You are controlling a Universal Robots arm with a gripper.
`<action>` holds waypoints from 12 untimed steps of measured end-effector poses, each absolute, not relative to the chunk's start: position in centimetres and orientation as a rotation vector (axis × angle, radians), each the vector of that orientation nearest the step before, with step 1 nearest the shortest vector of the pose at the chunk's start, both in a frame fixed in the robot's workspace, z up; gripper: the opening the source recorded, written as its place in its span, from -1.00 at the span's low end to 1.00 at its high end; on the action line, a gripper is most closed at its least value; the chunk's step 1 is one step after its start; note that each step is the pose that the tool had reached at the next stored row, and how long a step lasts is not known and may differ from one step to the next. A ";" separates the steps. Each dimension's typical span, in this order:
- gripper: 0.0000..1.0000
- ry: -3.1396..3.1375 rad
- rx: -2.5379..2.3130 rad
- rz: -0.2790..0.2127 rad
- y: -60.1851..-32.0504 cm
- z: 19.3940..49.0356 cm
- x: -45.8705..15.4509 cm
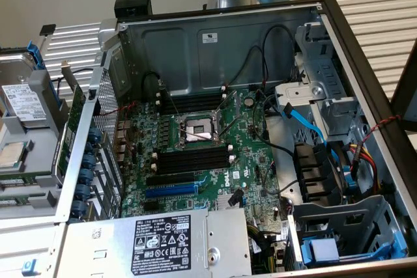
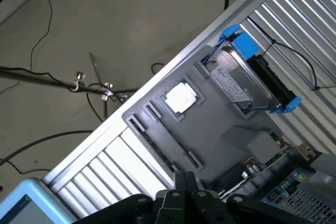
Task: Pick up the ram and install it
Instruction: 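Pick up the ram and move it above insertion slot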
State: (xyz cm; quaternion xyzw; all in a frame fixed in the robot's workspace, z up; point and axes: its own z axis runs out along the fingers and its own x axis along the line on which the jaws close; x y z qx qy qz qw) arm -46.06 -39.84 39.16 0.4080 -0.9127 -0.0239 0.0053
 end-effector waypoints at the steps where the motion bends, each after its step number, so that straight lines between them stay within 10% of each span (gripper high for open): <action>1: -0.79 -2.846 1.303 -0.075 -39.8 39.2 -46.1; 12: -0.79 -2.697 1.578 -0.072 -39.8 39.1 -46.1</action>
